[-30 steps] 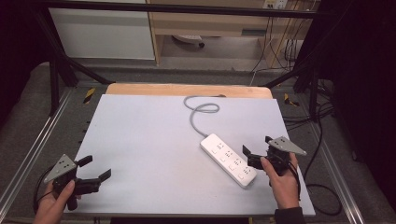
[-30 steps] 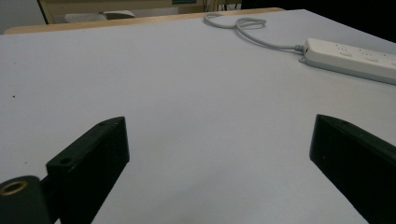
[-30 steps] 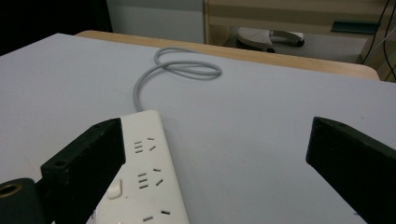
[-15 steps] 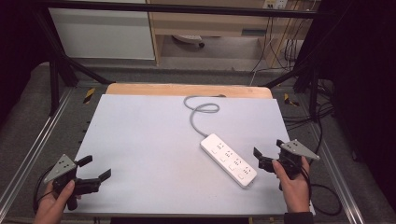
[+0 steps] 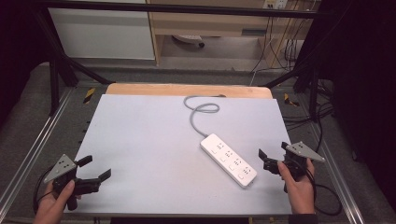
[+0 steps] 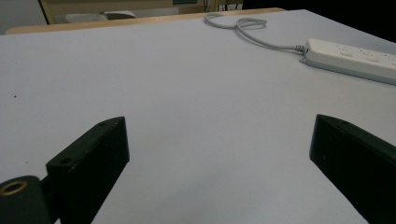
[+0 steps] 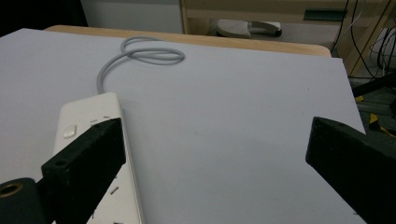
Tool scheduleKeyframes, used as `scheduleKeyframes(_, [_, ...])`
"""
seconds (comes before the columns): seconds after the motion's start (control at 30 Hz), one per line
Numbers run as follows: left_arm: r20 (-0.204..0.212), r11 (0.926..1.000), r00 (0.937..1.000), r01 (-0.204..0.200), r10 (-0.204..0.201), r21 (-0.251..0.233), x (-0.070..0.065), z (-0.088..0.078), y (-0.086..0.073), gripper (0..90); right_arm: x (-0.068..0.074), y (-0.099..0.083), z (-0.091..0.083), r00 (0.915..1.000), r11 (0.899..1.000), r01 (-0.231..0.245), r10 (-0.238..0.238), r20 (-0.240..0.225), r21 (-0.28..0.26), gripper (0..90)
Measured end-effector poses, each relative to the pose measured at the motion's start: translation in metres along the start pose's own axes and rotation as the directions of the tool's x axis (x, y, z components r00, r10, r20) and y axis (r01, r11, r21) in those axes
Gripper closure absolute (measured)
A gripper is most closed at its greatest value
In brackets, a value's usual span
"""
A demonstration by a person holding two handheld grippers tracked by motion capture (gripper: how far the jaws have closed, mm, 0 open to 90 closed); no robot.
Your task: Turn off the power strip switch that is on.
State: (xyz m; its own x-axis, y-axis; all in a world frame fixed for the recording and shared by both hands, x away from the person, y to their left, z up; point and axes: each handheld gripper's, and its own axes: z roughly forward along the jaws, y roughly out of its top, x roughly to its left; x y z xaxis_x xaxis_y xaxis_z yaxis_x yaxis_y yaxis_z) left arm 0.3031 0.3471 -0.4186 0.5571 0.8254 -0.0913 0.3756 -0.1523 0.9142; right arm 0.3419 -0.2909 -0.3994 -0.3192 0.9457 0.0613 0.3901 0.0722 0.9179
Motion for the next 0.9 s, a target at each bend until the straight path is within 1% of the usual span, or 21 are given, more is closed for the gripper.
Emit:
scheduleKeyframes(0.17, [-0.001,1.0000,1.0000,0.000,0.000,0.000,0.000,0.000,0.000,4.7,-0.005,-0.005,-0.002,0.9999,1.000,0.011,-0.011,0.007,0.002,5.6])
scheduleKeyframes(0.3, [-0.001,1.0000,1.0000,0.001,-0.001,0.000,0.000,0.000,0.000,4.7,-0.008,-0.006,-0.002,0.9999,1.000,0.006,-0.006,0.014,0.005,5.8])
scheduleKeyframes(0.33, [-0.001,1.0000,1.0000,0.002,-0.002,0.000,0.000,0.000,0.000,4.7,-0.009,-0.007,-0.002,0.9998,1.000,0.012,-0.012,0.015,0.004,5.8])
scheduleKeyframes(0.53, [-0.001,1.0000,1.0000,0.000,0.000,-0.001,0.000,0.000,0.000,4.7,-0.013,-0.015,0.001,0.9993,0.999,0.030,-0.030,0.021,0.029,5.2])
scheduleKeyframes(0.8, [0.000,1.0000,1.0000,0.000,0.000,0.000,0.000,0.000,0.000,4.7,-0.017,-0.023,0.006,0.9992,0.998,0.033,-0.034,0.022,0.052,5.3])
scheduleKeyframes(0.9, [0.000,1.0000,1.0000,-0.001,0.001,0.000,0.000,0.000,0.000,4.7,-0.017,-0.027,0.010,0.9994,0.997,0.028,-0.029,0.017,0.074,5.2])
